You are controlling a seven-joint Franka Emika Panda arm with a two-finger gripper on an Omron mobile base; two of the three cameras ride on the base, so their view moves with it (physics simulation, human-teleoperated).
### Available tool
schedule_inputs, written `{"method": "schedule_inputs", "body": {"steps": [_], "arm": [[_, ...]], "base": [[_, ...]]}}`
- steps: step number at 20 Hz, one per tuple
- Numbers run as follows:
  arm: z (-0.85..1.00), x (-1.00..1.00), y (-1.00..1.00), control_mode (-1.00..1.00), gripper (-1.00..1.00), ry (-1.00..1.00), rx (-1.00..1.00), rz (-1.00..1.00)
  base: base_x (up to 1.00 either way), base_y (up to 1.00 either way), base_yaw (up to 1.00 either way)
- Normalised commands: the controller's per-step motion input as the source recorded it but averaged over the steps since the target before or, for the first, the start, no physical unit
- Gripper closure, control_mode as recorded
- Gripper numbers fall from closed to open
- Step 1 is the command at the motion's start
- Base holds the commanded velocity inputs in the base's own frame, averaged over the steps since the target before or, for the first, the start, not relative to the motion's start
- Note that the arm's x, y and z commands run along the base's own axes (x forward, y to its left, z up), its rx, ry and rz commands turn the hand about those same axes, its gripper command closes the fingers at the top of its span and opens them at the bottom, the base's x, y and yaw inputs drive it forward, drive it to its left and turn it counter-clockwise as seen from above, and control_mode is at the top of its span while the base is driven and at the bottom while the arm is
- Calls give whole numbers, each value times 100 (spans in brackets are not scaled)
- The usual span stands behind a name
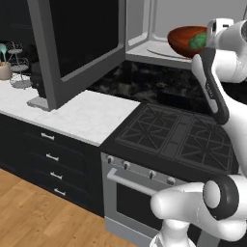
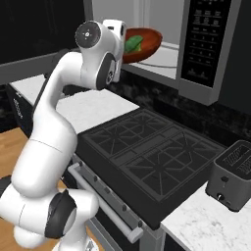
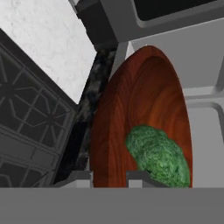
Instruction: Pick the broccoli from the sink and place it in the bowl. Then pick the bowl and place it in the microwave. Then close the microwave door and press the start button.
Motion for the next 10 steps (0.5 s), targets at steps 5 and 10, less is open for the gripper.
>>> {"method": "schedule_inputs", "body": {"steps": [5, 10], "arm": [[-20, 50, -15, -100, 100, 2, 0, 0], [0, 56, -16, -100, 100, 0, 0, 0]], "base": [[0, 0, 0], [0, 0, 0]]}}
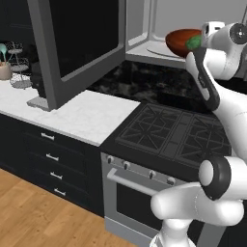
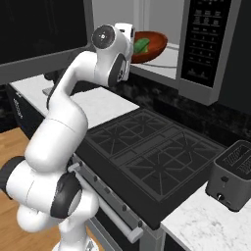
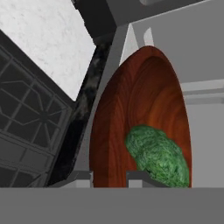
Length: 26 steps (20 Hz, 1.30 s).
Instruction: Pick the broccoli from the sink and place it in the bowl. Then pick the bowl and place it in the microwave. Then close the microwave door and press the start button.
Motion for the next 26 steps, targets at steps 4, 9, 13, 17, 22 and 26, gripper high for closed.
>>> {"method": "schedule_inputs", "body": {"steps": [4, 9, 13, 17, 22, 26], "arm": [[-6, 58, -10, -100, 100, 0, 0, 0], [-26, 48, -7, -100, 100, 0, 0, 0], [-9, 47, -13, -100, 100, 0, 0, 0], [0, 52, -16, -100, 100, -2, 0, 0], [0, 53, -11, -100, 100, 0, 0, 0], [-14, 50, -4, -100, -100, 0, 0, 0]], "base": [[0, 0, 0], [0, 0, 0], [0, 0, 0], [0, 0, 0], [0, 0, 0], [0, 0, 0]]}}
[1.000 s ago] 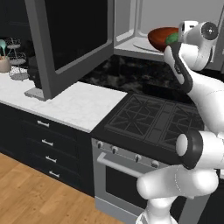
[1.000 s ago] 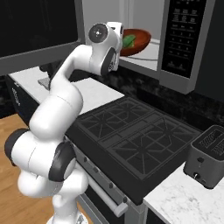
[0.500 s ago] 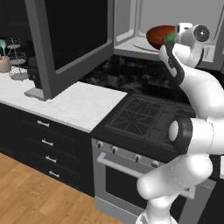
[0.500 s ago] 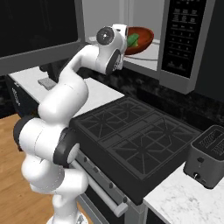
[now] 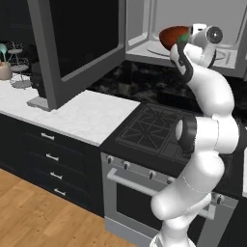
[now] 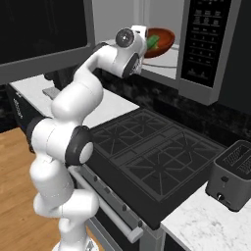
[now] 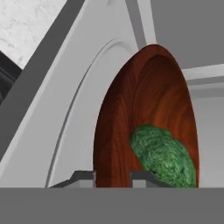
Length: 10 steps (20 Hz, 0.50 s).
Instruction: Pick the broccoli from the sink and place it in the bowl. Then pick the bowl and place it in the microwave. Then close the microwave door and press the start button.
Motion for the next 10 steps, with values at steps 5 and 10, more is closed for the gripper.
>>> {"method": "schedule_inputs", "body": {"steps": [5, 10], "arm": [[-14, 59, 0, -100, -100, 0, 0, 0], [-2, 35, 2, -100, -100, -11, -2, 1]], "base": [[0, 0, 0], [0, 0, 0]]}}
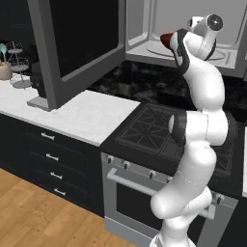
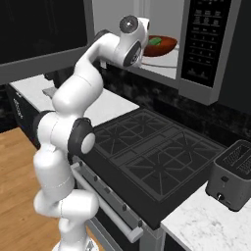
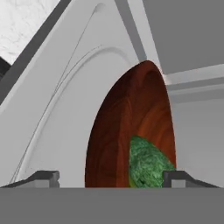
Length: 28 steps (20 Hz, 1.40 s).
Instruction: Pick the broccoli from the sink and place it in the bowl. Then pick the bowl and place it in the microwave. Then close the microwave door and press the start button.
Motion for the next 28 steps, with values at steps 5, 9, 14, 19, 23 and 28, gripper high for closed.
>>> {"method": "schedule_inputs", "body": {"steps": [5, 9, 14, 19, 23, 28], "arm": [[0, -31, 14, -100, -100, -19, -2, 3], [0, -100, 28, -100, -100, -20, 2, 2], [0, -100, 53, -100, -100, -24, 1, 1], [0, -100, 53, -100, -100, -22, 0, 1], [0, -100, 38, -100, -100, -11, 0, 1], [0, -100, 34, -100, -100, -4, 0, 1]], "base": [[0, 0, 0], [0, 0, 0], [0, 0, 0], [0, 0, 0], [0, 0, 0], [0, 0, 0]]}}
